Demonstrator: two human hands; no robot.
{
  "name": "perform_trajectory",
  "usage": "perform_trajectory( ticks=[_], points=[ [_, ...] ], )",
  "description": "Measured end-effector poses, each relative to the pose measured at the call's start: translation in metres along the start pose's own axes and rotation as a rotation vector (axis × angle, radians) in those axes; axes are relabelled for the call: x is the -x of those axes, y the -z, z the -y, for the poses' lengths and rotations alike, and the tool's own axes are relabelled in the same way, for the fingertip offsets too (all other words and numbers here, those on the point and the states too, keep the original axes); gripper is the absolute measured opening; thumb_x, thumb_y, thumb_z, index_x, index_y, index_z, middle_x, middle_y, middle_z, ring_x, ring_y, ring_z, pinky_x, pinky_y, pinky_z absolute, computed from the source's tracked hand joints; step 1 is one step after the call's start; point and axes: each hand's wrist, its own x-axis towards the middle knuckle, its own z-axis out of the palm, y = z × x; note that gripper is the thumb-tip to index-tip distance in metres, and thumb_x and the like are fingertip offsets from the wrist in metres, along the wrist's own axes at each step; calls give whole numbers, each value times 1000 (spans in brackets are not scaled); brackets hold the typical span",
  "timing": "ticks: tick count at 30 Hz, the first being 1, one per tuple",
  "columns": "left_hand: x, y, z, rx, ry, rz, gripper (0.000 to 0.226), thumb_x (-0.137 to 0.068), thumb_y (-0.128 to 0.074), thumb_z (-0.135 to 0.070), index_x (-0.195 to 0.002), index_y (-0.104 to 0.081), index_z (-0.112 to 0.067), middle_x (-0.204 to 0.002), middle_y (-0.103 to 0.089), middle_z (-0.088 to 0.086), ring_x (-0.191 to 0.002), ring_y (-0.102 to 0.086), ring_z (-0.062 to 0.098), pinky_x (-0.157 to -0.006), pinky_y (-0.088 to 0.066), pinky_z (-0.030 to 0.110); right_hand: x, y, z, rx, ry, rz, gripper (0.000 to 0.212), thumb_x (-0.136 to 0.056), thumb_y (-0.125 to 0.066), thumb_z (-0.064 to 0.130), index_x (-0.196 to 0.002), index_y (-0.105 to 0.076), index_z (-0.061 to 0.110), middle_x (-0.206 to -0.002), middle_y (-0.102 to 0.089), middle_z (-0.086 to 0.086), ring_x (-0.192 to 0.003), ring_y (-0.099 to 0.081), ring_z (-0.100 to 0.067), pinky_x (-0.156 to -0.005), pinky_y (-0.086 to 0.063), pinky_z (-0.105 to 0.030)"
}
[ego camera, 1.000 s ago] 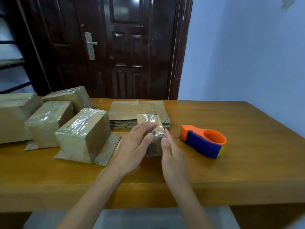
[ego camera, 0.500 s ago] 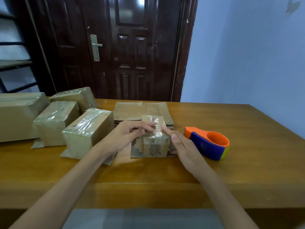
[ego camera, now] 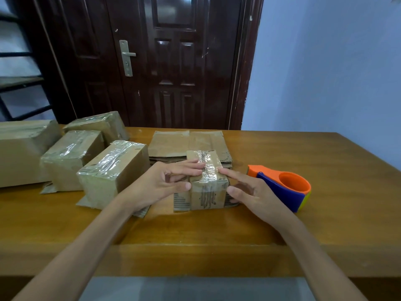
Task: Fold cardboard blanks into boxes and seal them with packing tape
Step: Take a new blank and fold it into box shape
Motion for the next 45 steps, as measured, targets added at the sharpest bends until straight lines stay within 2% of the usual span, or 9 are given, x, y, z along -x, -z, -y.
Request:
perform_trajectory(
  ticks=[5,14,20,25,31,36,41,45],
  points=[
    [0,-2,4,17,-8,-28,46,-89,-79,-7,-134,-70,-14,-144,-64,-15,-147,-40,-4,-108,-43,12,-1,-6,-1,-34,19,-64,46,-97,-66,45,-141,-56,55,-140,-63,21,-120,-66,-11,-90,-63,-37],
    [2,-15,10,-13,-31,-163,46,-83,-84,-12,-128,-74,-17,-139,-68,-14,-144,-47,1,-116,-45,30,-4,-10,-5,-93,23,-127,46,-94,-69,44,-139,-62,47,-137,-66,18,-116,-69,-12,-84,-65,-40],
    [2,-22,9,-66,-2,-237,43,-83,-85,-14,-123,-76,-24,-134,-69,-21,-138,-51,-4,-114,-48,28,-4,-11,-4,-125,14,-154,46,-91,-71,44,-137,-64,44,-136,-67,19,-114,-69,-10,-82,-65,-38],
    [2,-29,8,-62,-13,-294,41,-78,-86,-23,-118,-77,-28,-129,-70,-24,-136,-53,-4,-113,-47,24,-4,-14,-3,-127,14,-187,45,-90,-71,44,-135,-65,44,-133,-68,23,-112,-70,-10,-79,-65,-35],
    [0,-34,14,-61,-12,-341,35,-82,-85,-20,-116,-78,-26,-130,-72,-19,-137,-54,1,-113,-50,45,-4,-16,-1,-149,25,-208,44,-89,-70,41,-133,-66,41,-122,-70,32,-110,-72,-7,-74,-64,-30],
    [-1,-44,16,-108,-46,-437,32,-83,-85,-13,-113,-79,-23,-126,-74,-17,-133,-57,0,-112,-52,43,-5,-19,0,-129,45,-251,40,-90,-70,40,-130,-67,43,-120,-69,34,-106,-73,-8,-68,-63,-27],
    [1,-41,16,-101,-45,-389,34,-83,-84,-20,-117,-77,-25,-130,-71,-19,-137,-55,2,-113,-50,47,-5,-17,-3,-113,56,-238,45,-90,-71,44,-135,-67,39,-127,-70,26,-107,-73,-10,-71,-64,-30],
    [2,-35,14,-96,-28,-321,43,-77,-88,-25,-119,-76,-27,-133,-70,-21,-139,-52,0,-116,-47,47,-4,-16,-3,-117,53,-223,47,-88,-73,46,-135,-66,41,-127,-72,21,-106,-74,-14,-77,-65,-37]
  ],
)
